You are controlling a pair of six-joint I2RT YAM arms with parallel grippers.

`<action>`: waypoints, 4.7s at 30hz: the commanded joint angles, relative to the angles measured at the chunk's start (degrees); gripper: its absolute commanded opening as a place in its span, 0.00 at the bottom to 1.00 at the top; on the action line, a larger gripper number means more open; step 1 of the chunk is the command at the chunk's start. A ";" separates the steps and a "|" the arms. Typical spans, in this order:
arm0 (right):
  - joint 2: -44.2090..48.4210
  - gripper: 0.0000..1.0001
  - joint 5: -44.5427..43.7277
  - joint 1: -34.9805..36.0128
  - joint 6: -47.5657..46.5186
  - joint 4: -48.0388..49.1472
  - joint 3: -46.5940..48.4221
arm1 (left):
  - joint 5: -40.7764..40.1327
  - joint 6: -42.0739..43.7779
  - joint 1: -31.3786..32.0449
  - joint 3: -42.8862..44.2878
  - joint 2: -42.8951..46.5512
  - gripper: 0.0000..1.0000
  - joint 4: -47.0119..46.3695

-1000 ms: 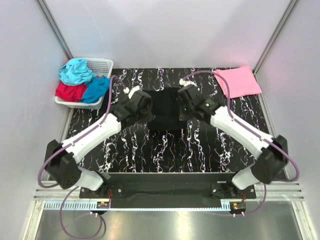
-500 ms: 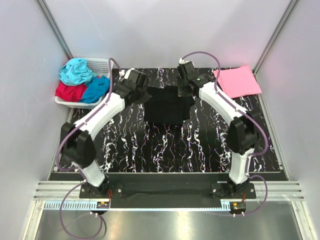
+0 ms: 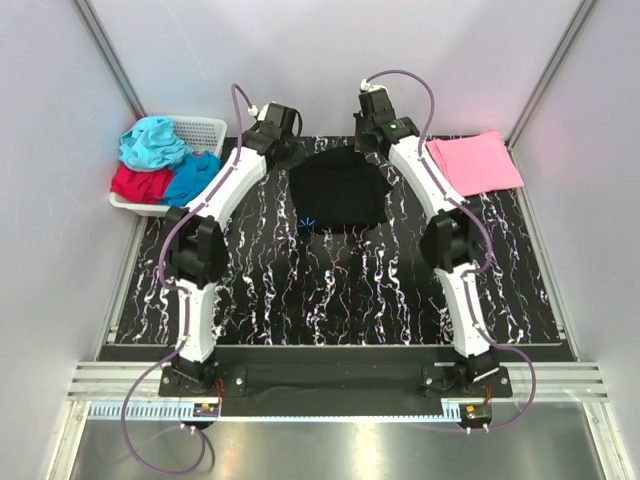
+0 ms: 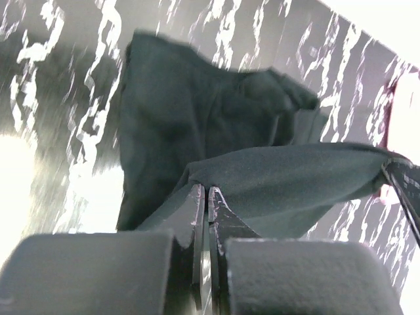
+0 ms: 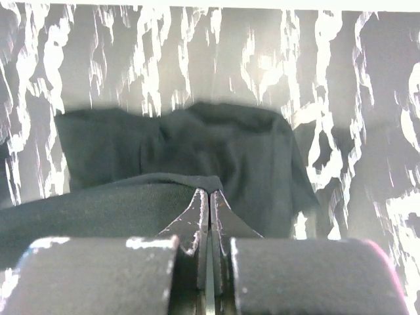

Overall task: Fold and stack the t-shirts
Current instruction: Fold the tshirt

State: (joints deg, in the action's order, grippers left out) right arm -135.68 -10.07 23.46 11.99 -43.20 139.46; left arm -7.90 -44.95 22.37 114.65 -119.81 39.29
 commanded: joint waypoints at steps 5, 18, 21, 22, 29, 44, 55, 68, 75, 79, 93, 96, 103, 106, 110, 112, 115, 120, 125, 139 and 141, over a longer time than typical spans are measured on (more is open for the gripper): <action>-19.61 0.07 2.94 -6.23 2.06 -2.51 21.28 | 4.20 1.97 -4.70 19.45 -18.69 0.03 0.18; -16.91 0.50 7.16 -7.64 3.92 4.09 12.42 | 1.22 3.99 -6.90 3.30 -13.26 0.84 -15.47; -14.97 0.49 7.52 -7.64 4.18 4.26 9.88 | 1.92 4.08 -6.90 0.76 -11.07 0.84 -15.90; -14.45 0.49 7.78 -7.64 4.18 4.44 8.48 | 2.45 4.08 -6.90 0.05 -10.63 0.84 -16.17; -8.03 0.58 5.33 -7.47 1.11 5.05 1.88 | 10.36 5.31 -6.99 -2.94 -9.13 0.83 -17.32; 4.45 0.32 17.00 -6.50 4.53 6.90 -10.25 | 30.57 4.43 -7.43 -4.88 -5.87 0.79 -19.60; 1.91 0.25 29.22 -5.89 4.71 4.53 -11.24 | 38.92 1.44 -7.43 1.98 -10.09 0.78 -13.62; -9.77 0.25 33.80 -5.89 8.75 1.28 -6.30 | 36.91 -1.28 -5.94 1.45 -18.44 0.73 -10.65; -9.53 0.13 31.52 -5.10 11.30 -3.65 -10.33 | 28.84 2.49 -3.66 -1.79 -16.87 0.72 -2.38; -5.57 0.12 30.28 -4.22 11.92 -3.65 -20.77 | 23.64 5.21 -1.90 -6.36 -13.88 0.72 1.57; 10.78 0.06 18.51 3.52 15.34 0.92 -52.52 | 9.56 6.81 3.73 -31.49 0.62 0.70 5.46; 13.76 0.06 16.06 3.70 15.70 1.80 -52.63 | 10.54 8.03 3.82 -32.56 2.56 0.68 3.60; 19.84 0.16 11.39 3.69 13.15 -1.70 -39.74 | 13.61 11.81 3.73 -25.27 8.62 0.69 3.43; 20.71 0.19 10.33 3.70 12.01 -5.75 -32.18 | 13.18 12.34 3.73 -21.41 13.09 0.69 5.27; 23.70 0.42 5.77 3.61 10.69 -6.81 -29.07 | 9.23 12.26 2.86 -18.76 17.14 0.72 7.73; 23.97 0.52 3.22 3.69 9.46 -6.81 -28.80 | 7.99 11.73 1.89 -19.11 18.64 0.78 7.73; 23.27 0.55 0.67 3.61 8.93 -6.72 -30.12 | 5.88 10.85 -0.57 -21.13 18.48 0.84 7.73; 21.25 0.54 2.49 3.61 9.89 -3.48 -35.64 | 10.51 13.38 -2.33 -23.07 15.05 0.85 5.37; 18.18 0.47 2.07 3.61 11.13 0.57 -37.33 | 15.55 13.31 -2.33 -23.42 11.45 0.84 0.01; 11.75 0.43 1.45 3.69 10.25 1.45 -25.03 | 28.37 7.69 -2.51 -14.65 4.77 0.73 -8.35; 11.49 0.43 1.72 3.69 10.25 1.54 -23.89 | 29.69 6.99 -2.33 -13.49 3.71 0.72 -8.44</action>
State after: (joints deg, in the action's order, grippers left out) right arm -123.96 -7.05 27.27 22.72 -43.40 112.07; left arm 16.84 -36.10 19.90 97.78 -114.30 34.44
